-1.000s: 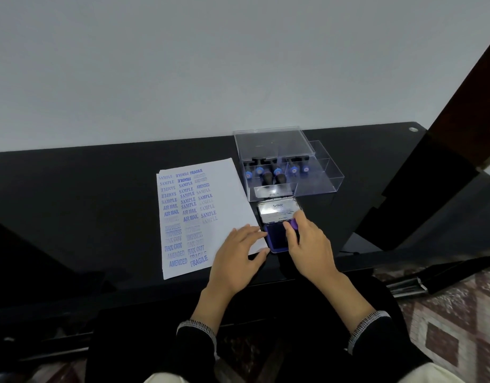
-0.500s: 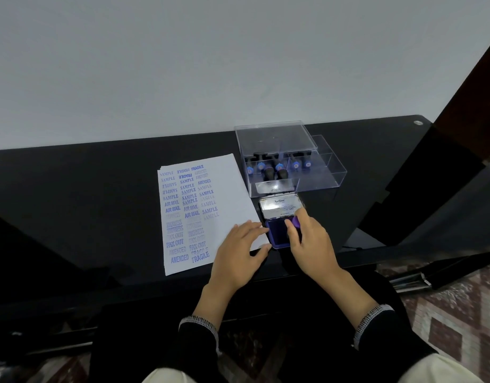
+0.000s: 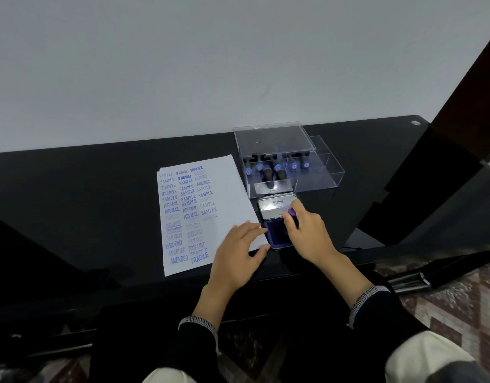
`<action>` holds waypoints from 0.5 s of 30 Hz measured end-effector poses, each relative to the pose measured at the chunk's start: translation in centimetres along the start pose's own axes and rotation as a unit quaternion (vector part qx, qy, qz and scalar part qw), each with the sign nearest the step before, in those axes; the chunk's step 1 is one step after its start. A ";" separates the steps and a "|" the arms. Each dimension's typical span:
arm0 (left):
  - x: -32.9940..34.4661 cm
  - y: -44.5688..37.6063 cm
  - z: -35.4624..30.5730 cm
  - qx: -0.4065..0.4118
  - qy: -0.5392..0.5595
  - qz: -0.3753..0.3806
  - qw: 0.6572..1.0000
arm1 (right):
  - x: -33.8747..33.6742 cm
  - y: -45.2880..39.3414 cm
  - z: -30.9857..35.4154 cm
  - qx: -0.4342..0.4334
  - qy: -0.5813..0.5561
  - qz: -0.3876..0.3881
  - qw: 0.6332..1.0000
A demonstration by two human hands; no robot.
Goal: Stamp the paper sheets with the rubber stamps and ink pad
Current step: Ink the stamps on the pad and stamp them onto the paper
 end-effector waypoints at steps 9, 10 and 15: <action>0.0 -0.1 0.0 0.003 -0.005 -0.001 1.000 | -0.4 2.8 0.4 -0.012 0.011 -0.074 0.997; 0.0 -0.1 0.0 0.003 -0.006 -0.001 1.000 | -0.4 3.1 0.4 -0.010 0.016 -0.078 0.997; 0.1 -0.1 0.1 0.000 -0.007 0.002 1.000 | -0.2 3.2 0.2 -0.003 0.008 -0.070 0.998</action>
Point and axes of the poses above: each hand's wrist, its own y-axis away from the middle knuckle, its own x-axis out of the palm, z = x × y, the point moved 10 cm from there along -y, towards the middle knuckle, and after that the axes turned 9 degrees about y, right-handed, at the moved point
